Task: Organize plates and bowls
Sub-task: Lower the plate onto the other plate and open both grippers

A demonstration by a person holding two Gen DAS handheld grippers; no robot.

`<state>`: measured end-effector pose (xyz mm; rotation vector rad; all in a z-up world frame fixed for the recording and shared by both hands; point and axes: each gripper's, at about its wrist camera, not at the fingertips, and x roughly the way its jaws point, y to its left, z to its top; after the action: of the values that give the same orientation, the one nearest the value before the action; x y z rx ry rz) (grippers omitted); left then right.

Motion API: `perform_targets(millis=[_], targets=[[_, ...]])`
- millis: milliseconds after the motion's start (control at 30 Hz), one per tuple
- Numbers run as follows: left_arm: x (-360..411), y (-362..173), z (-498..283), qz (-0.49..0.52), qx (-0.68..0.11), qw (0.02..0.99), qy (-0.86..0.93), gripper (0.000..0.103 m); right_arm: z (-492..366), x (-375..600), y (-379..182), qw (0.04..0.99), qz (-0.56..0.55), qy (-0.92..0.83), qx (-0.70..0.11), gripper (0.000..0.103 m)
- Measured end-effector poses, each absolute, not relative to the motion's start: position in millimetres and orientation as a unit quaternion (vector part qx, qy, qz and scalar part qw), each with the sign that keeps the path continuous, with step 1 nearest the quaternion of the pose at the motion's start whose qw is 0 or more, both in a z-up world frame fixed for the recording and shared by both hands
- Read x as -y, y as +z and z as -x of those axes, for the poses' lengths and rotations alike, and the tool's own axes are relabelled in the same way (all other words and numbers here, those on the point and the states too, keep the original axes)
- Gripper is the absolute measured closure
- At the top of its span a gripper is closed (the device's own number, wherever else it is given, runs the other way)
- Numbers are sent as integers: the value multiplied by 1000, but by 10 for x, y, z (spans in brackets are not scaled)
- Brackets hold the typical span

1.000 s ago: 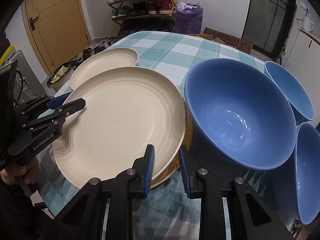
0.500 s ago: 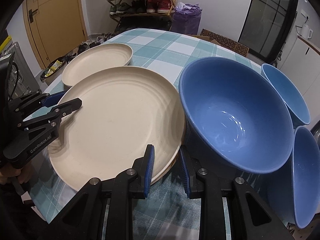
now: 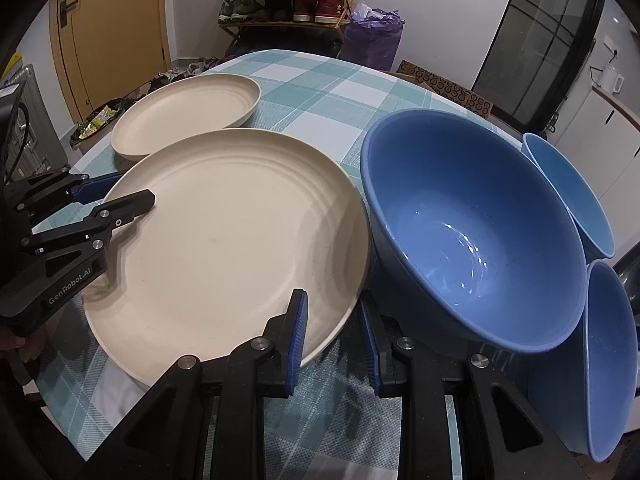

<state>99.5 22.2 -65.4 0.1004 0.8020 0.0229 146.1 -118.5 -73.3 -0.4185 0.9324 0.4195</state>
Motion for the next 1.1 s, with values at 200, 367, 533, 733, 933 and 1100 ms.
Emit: perform_targets(millis=[200, 367, 533, 733, 933, 1100], targets=[[-210, -656, -992, -54, -391, 919, 12, 73, -1429, 1164, -768, 853, 212, 194, -437, 78], [-199, -664, -992, -51, -393, 918, 2, 65, -1433, 1187, -782, 852, 207, 196, -440, 75], [-271, -620, -994, -18, -398, 917, -19, 57, -1410, 1189, -752, 850, 205, 206, -439, 67], [-354, -436, -916, 6, -378, 925, -33, 49, -1316, 1143, -625, 848, 190, 244, -429, 43], [-496, -283, -851, 30, -366, 930, -27, 45, -1199, 1024, -457, 851, 180, 274, -409, 21], [-607, -194, -814, 46, -352, 935, -11, 20, -1151, 927, -306, 857, 175, 288, -391, 11]])
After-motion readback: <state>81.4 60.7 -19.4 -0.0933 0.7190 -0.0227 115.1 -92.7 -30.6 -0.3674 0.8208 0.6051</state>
